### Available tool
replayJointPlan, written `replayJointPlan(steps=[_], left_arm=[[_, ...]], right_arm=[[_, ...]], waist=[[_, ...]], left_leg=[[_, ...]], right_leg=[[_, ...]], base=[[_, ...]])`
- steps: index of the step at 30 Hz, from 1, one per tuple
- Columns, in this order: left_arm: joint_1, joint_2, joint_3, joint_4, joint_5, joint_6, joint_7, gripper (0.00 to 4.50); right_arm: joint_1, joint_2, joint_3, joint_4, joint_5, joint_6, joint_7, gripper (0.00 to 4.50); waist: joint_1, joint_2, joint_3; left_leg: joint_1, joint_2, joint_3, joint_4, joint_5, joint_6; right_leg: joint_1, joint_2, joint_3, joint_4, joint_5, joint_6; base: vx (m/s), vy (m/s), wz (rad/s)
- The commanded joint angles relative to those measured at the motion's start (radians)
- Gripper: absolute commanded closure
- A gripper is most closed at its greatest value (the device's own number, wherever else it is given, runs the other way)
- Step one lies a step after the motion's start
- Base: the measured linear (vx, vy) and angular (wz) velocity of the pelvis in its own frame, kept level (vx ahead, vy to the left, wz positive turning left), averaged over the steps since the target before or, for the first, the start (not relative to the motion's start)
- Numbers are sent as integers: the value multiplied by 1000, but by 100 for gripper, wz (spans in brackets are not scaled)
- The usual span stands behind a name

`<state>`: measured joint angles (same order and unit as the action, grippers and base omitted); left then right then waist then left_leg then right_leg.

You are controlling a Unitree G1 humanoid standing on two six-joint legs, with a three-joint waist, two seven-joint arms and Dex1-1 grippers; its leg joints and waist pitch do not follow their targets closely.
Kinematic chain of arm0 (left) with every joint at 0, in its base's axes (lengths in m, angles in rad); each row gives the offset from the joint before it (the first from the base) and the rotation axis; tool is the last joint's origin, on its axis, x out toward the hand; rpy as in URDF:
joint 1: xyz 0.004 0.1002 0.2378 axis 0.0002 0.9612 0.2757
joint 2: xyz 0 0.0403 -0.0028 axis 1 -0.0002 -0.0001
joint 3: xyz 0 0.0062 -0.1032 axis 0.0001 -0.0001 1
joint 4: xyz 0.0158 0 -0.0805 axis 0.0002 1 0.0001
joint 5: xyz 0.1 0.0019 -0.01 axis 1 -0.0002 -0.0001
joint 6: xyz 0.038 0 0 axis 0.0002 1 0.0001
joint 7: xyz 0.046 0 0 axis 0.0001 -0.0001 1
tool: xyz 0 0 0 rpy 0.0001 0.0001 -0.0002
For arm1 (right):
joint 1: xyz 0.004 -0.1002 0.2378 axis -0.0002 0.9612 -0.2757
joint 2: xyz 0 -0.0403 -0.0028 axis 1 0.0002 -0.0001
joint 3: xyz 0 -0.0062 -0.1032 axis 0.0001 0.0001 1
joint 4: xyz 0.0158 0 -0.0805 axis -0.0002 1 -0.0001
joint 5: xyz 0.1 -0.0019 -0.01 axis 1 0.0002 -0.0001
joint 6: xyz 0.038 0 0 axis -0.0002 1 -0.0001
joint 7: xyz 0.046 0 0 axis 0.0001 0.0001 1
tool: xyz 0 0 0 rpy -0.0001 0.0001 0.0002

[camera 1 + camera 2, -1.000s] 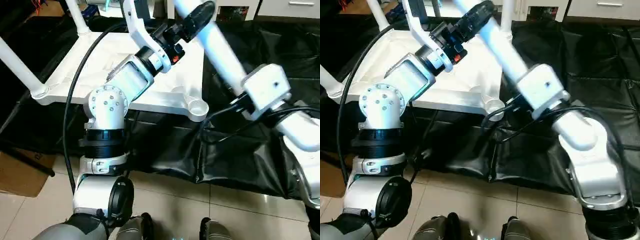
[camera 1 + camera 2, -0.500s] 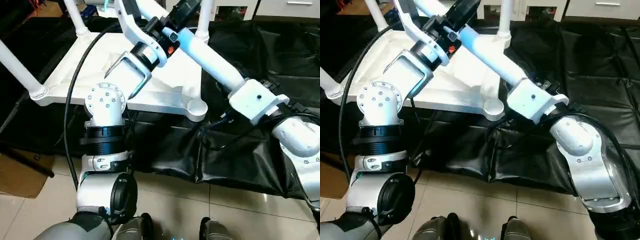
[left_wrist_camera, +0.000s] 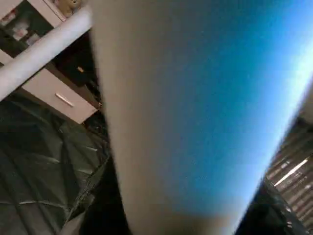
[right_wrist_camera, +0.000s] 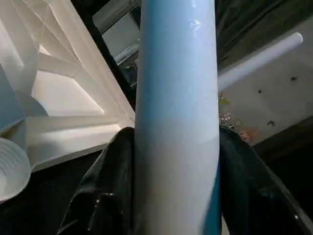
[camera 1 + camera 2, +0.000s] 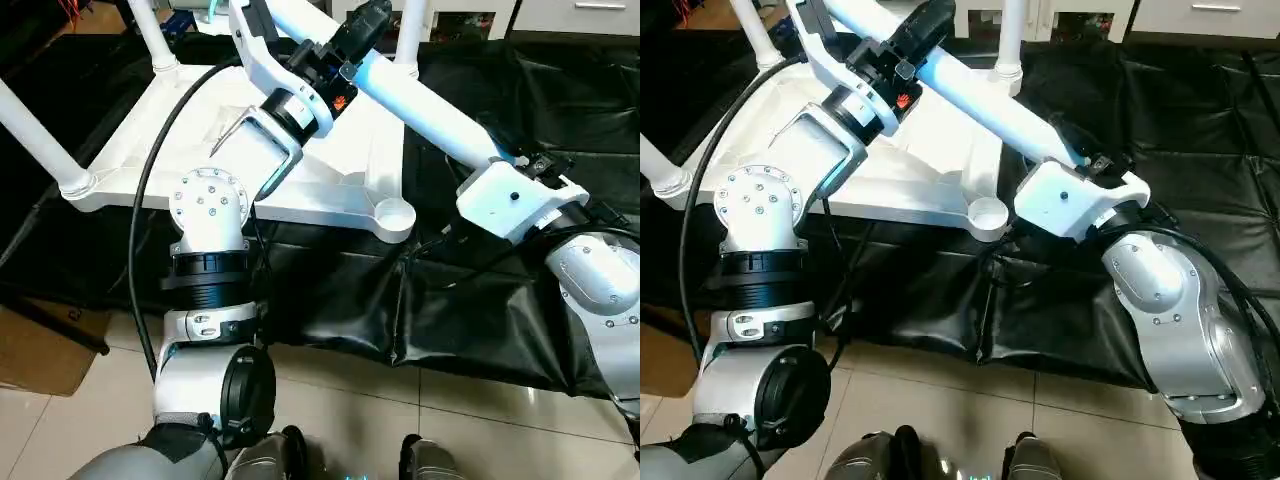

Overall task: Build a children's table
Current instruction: Pick table leg

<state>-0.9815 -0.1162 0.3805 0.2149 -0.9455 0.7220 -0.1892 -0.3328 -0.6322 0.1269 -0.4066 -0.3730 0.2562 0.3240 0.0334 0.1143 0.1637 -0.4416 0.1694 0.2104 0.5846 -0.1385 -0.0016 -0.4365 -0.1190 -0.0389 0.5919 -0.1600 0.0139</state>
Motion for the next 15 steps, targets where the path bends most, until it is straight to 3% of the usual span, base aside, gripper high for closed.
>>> replayJointPlan(steps=[1,14,15], left_arm=[[-18,1,6,-7,-13,-3,9,262],[-20,5,11,-3,-33,-15,15,286],[-21,5,11,-2,-33,-15,13,286]], right_arm=[[2,-7,14,15,-30,0,-2,266],[1,7,21,21,-50,-11,14,266],[1,9,20,22,-46,-12,16,231]], waist=[[-3,-22,-82],[-3,-23,-86],[-3,-23,-86]], left_leg=[[43,34,-28,-59,-223,113],[43,34,-27,-54,-204,128],[43,34,-28,-54,-202,129]], right_leg=[[54,-13,13,-66,-164,-218],[55,-13,14,-63,-148,-227],[56,-13,14,-63,-147,-227]], base=[[0,0,0],[0,0,0],[0,0,0]])
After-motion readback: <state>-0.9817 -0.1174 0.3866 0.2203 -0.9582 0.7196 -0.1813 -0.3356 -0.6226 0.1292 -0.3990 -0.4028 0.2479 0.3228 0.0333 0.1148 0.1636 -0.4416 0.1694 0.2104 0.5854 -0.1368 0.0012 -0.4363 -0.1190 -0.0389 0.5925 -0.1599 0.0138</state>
